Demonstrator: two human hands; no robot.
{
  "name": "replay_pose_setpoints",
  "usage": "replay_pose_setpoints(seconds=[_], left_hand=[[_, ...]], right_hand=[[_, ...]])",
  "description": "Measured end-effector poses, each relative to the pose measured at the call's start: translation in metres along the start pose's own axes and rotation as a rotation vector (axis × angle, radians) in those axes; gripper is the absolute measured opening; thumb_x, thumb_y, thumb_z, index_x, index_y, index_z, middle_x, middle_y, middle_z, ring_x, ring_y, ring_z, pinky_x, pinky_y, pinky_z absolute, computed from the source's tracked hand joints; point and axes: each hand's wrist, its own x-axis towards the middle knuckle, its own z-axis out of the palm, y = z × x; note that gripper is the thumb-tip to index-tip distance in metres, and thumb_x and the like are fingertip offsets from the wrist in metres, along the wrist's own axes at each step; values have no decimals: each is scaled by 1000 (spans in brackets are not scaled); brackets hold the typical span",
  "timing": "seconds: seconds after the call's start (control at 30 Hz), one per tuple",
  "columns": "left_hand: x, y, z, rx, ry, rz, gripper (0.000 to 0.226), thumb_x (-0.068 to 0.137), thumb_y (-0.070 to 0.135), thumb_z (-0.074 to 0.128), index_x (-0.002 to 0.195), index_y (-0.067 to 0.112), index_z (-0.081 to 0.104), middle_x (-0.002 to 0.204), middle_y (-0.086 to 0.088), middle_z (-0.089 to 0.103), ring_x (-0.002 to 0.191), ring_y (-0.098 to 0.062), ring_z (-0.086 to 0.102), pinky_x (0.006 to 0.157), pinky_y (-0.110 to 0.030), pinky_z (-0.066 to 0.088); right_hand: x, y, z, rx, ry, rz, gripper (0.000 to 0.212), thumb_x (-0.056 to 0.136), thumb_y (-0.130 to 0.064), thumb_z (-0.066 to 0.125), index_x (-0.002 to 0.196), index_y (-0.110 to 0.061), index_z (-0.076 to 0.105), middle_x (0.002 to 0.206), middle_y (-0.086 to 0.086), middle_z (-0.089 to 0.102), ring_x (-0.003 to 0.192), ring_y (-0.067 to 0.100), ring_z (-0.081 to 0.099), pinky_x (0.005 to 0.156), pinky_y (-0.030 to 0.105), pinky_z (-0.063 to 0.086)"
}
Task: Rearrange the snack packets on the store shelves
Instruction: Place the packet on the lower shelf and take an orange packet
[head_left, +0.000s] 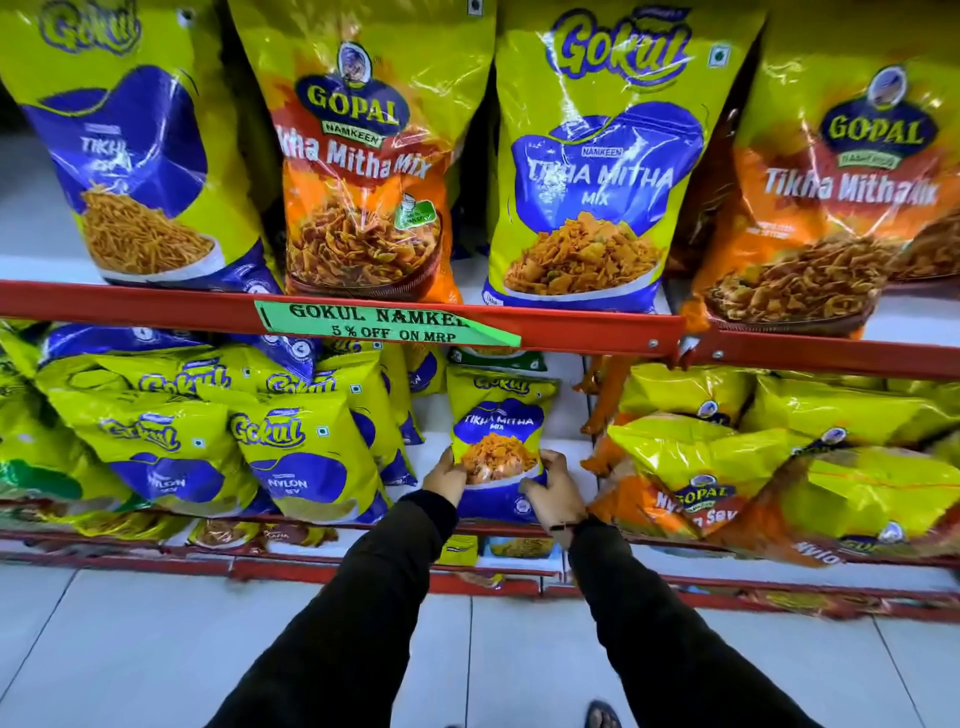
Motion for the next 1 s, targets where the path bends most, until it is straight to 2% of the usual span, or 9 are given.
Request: replay_pose_setpoints(seconds=[0.13,0.27,0.33,0.47,0.67,0.73,0.8,0.87,1.0], left_hand=[[-9,-5,-8,72,-6,67,50,99,12,46,148,8,34,151,-13,43,139,-29,42,112,-32,32],[-42,1,-18,110,201,288,40,95,10,50,135,13,52,142,-11,53,133,-28,48,102,-23,35],[-62,8,-25,76,247,427,33,94,8,49,122,21,61,129,-3,61,125,-22,54,96,-20,36],[-93,35,-46,82,308,713,33,96,19,43,111,41,62,120,13,64,117,-14,57,97,-35,48],[-134,119,-89,11,525,1119,41,90,-3,46,104,30,66,111,8,63,110,-1,52,99,-12,35],[-143,152,-106,-32,625,1214,40,86,-7,47,106,23,66,114,2,61,114,-7,52,104,-18,36],[-143,184,-123,-52,722,1225,40,85,-1,47,117,16,63,120,-5,57,118,-15,51,106,-29,37],[-138,217,-141,-99,762,1128,46,87,9,46,133,15,52,134,-10,49,128,-20,43,111,-32,31],[-110,250,-167,-153,570,640,54,100,33,34,149,10,31,154,-19,34,141,-34,33,116,-41,23]], right_hand=[[-4,-5,1,-90,59,-66,54,85,1,61,136,-2,42,129,19,58,121,34,56,95,33,45],[-24,-12,3,-138,290,-288,50,87,-5,63,134,-10,49,136,15,52,125,31,54,105,38,45],[-37,-22,5,-61,343,-428,38,91,-7,58,129,-14,55,130,9,55,120,24,56,102,35,46],[-70,-67,3,73,383,-670,23,96,-10,52,117,-18,61,116,1,60,96,1,58,84,20,46],[-109,-155,-10,317,387,-940,12,98,-15,56,106,-15,65,102,-1,69,96,12,65,83,25,50],[-114,-189,-19,368,424,-1020,17,99,-16,54,112,-13,65,110,1,70,104,12,64,89,24,49],[-106,-221,-27,344,416,-1014,28,99,-18,51,124,-12,61,125,4,66,118,14,61,98,20,45],[-94,-251,-31,265,355,-889,42,98,-22,48,139,-10,51,142,9,56,132,20,52,110,27,39],[-80,-285,-28,99,188,-623,54,102,-31,42,151,-10,32,153,13,43,142,30,40,116,38,30]])
